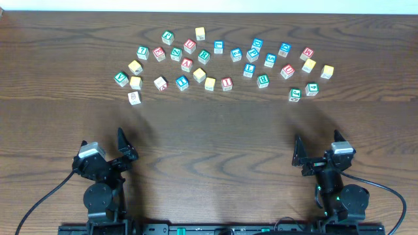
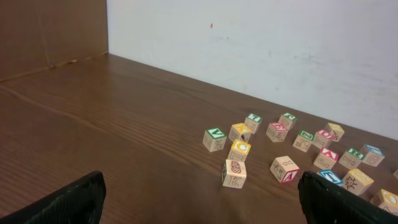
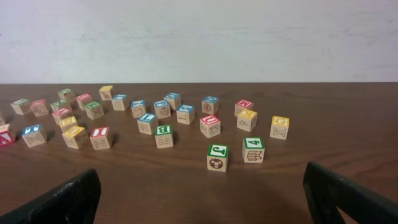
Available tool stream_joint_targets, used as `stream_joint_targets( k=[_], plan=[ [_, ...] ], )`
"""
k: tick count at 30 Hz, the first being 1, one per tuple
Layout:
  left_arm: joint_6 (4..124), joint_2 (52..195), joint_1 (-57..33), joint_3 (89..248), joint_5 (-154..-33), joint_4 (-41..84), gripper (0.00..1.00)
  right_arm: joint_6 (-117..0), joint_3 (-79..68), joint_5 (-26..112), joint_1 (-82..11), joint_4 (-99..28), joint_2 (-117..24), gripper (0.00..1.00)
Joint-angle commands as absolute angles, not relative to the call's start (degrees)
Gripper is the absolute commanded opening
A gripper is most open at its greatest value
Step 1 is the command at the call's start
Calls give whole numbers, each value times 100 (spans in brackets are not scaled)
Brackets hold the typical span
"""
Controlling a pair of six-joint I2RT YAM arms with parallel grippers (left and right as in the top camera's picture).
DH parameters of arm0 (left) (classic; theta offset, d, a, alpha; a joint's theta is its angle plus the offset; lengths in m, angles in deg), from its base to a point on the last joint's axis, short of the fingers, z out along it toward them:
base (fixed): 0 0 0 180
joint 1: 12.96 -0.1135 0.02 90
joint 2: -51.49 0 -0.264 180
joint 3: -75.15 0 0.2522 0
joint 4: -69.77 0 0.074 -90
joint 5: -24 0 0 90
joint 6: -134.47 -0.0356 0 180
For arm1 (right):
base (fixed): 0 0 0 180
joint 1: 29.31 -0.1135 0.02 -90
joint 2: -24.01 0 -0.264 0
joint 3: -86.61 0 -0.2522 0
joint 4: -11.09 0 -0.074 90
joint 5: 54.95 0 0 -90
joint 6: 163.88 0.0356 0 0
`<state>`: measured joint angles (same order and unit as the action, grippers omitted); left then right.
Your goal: Spell out CORL
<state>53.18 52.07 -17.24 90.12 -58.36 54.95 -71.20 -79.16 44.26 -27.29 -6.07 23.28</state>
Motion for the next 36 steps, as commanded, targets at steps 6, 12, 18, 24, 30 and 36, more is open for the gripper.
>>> stream_joint_targets(
  k=[6, 12, 18, 24, 30, 36],
  plan=[
    [5218, 5172, -1706, 8914, -5782, 5263, 97, -7181, -7931, 4444, -2690, -618, 2345, 99],
    [5218, 5172, -1706, 8914, -5782, 5265, 97, -7181, -7931, 4437, -2690, -620, 2341, 99],
    [5220, 5172, -1706, 8914, -5784, 5289, 98, -7072, -7931, 4466, -2690, -537, 2341, 99],
    [5218, 5185, -1706, 9075, -5959, 5259, 97, -7083, -7931, 4461, -2690, -216, 2341, 99],
    [5220, 5552, -1706, 9486, -5959, 5254, 98, -7142, -7914, 4448, -2690, -133, 2338, 99],
    [5214, 6527, -1706, 10297, -6114, 5235, 98, -7142, -7829, 4444, -2688, 175, 2286, 99]
  ],
)
